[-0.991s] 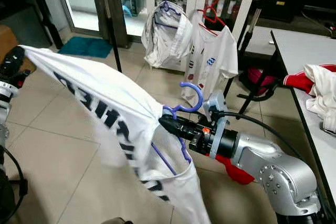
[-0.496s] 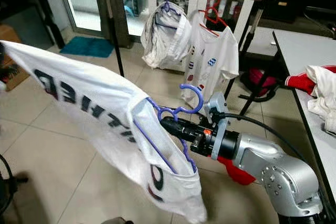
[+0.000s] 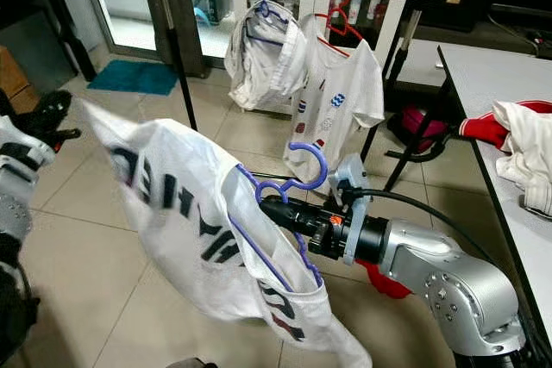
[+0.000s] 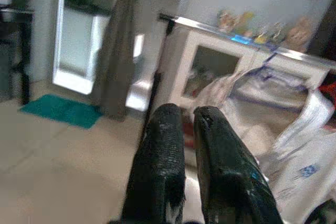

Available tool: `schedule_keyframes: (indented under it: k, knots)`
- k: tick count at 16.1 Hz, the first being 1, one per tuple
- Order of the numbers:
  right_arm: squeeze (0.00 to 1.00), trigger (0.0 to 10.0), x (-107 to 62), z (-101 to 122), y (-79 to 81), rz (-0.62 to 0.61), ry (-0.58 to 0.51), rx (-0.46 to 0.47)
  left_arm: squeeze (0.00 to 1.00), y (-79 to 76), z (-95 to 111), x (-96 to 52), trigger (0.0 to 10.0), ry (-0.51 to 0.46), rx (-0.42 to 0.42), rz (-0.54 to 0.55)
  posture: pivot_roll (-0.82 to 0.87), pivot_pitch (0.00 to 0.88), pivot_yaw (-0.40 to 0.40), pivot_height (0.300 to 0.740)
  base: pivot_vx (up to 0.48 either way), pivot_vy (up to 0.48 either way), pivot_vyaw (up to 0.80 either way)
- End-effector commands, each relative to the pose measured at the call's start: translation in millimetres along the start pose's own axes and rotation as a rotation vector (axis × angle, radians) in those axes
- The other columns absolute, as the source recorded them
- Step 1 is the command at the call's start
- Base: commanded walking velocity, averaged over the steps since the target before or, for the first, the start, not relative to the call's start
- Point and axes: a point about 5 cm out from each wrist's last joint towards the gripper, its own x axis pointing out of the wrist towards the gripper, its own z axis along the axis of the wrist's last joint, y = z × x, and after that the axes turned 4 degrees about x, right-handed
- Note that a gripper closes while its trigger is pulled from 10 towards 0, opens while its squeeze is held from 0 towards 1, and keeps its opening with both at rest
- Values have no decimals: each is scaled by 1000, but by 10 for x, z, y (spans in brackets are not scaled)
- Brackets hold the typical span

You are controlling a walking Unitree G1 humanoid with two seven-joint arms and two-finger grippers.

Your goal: Hang hanger

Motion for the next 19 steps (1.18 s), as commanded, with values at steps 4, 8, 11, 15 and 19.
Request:
schedule_keyframes:
  k: [4,8,11,15,19]
  knots:
    - [0,10000,-9,78,-133,-98,-16,2,1000,122,-262,-186,10000,123,64,71,-124,0,53,740,0,0,0]
    - [0,10000,93,142,-229,-231,-46,-51,1000,-365,-435,-198,10000,158,75,-217,-118,0,38,740,0,0,0]
    - [0,10000,212,218,-367,-427,-93,-61,1000,-880,-548,-287,10000,197,137,-512,-113,0,21,740,0,0,0]
    - [0,10000,443,267,-540,-622,-120,-27,239,-1429,-497,-388,10000,195,184,-913,-125,0,7,740,0,0,0]
    - [0,10000,712,390,-533,-604,-95,-82,0,-1802,-456,-492,10000,282,44,-1341,-148,0,15,740,0,0,0]
